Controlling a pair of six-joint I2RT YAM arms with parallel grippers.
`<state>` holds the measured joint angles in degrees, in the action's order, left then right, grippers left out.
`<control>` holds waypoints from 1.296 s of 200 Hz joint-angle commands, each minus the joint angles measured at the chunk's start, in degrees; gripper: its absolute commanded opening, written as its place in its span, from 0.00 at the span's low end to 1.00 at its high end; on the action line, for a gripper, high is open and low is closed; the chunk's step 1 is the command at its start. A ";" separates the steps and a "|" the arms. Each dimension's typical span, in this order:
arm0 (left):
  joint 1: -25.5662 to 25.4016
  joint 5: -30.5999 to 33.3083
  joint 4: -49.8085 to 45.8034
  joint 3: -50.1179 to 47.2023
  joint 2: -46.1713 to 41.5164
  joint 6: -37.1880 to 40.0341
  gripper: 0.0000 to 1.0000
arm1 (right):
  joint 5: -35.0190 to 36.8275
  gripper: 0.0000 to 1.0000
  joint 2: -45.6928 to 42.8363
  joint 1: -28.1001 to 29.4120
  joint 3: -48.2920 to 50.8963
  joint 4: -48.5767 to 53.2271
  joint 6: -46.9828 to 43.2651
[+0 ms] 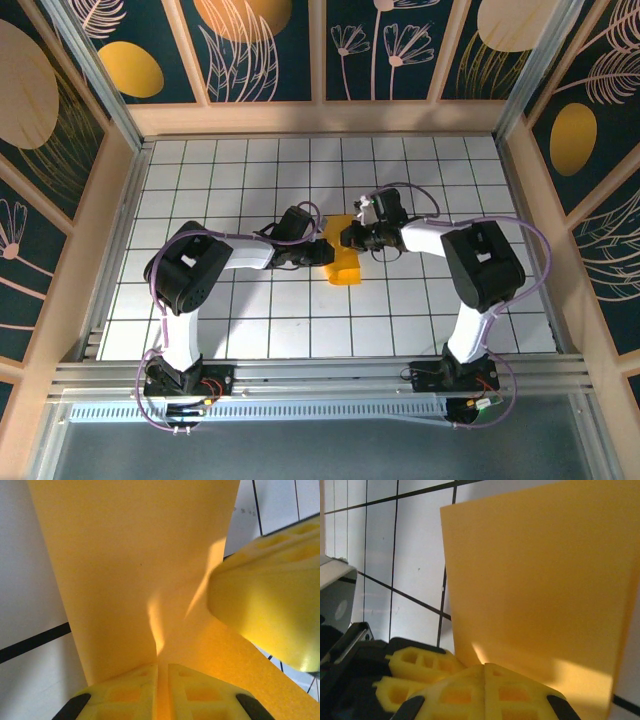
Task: Fold a paper plane with a square sheet of paper (fold left side to right side)
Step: Hold the square sheet of paper at the center of the table, then first fold the square sheet of paper in half at the center of the table.
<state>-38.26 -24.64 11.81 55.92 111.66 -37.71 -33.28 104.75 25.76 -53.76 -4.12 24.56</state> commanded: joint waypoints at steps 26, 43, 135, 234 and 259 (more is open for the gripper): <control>-0.01 1.18 -2.76 -1.96 1.66 1.50 0.14 | -0.04 0.00 4.28 1.05 -2.17 -0.71 0.87; 0.01 0.94 -2.88 -2.29 1.23 1.54 0.14 | 2.15 0.00 5.14 1.03 -2.37 1.67 0.62; -0.60 -1.26 1.35 -14.98 -7.56 -1.51 0.14 | 6.60 0.00 6.37 -0.61 1.37 4.14 1.02; 2.18 -1.44 0.14 -8.91 -14.66 -3.47 0.11 | 6.12 0.00 6.23 -0.11 1.12 4.30 0.45; 1.23 -4.03 1.38 -6.17 -10.05 -3.24 0.11 | 6.36 0.00 6.39 0.08 1.03 4.38 0.40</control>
<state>-36.14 -25.58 12.67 46.94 97.43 -41.23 -31.99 109.14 26.24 -54.59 -4.19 25.82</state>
